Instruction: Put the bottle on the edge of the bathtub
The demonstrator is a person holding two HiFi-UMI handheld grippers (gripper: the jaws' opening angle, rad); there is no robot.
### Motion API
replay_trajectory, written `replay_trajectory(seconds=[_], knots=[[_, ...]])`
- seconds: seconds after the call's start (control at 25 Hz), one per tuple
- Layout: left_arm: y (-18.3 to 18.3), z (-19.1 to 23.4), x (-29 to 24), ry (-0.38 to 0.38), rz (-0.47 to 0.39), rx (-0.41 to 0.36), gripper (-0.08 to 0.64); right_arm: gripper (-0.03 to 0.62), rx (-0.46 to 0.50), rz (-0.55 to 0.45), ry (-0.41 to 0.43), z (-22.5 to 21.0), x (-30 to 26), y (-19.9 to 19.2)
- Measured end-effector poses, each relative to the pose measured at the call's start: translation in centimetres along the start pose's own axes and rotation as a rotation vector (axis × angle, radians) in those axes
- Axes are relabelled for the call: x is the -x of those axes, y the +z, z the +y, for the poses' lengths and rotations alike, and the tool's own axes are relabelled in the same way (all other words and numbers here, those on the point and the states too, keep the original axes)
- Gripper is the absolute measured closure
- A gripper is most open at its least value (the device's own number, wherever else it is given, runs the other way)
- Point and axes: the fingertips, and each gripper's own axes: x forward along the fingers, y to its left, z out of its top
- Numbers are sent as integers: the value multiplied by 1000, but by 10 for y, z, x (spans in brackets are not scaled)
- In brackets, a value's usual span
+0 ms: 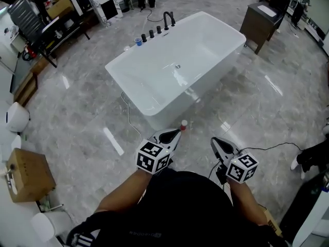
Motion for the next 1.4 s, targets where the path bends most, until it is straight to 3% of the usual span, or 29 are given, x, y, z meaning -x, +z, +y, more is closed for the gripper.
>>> replay_trajectory(seconds=[0.16,0.28,0.52,0.88,1.4], knots=[[-18,-22,11,30,7,17,543,557,-207,-38,77,-2,23,-11],[-24,-34,16,54,7,15,543,557,-246,-40,102,-7,33,-16],[-29,-52,24,39,22,1,543,557,-166,-31,89,4,47,-21],[-23,-34,42,-1,29,-28,543,557,-59,-18,11,29,28,-33],[-29,12,60,-10,51,-24,543,557,-40,5,-29,52,-12,-42]])
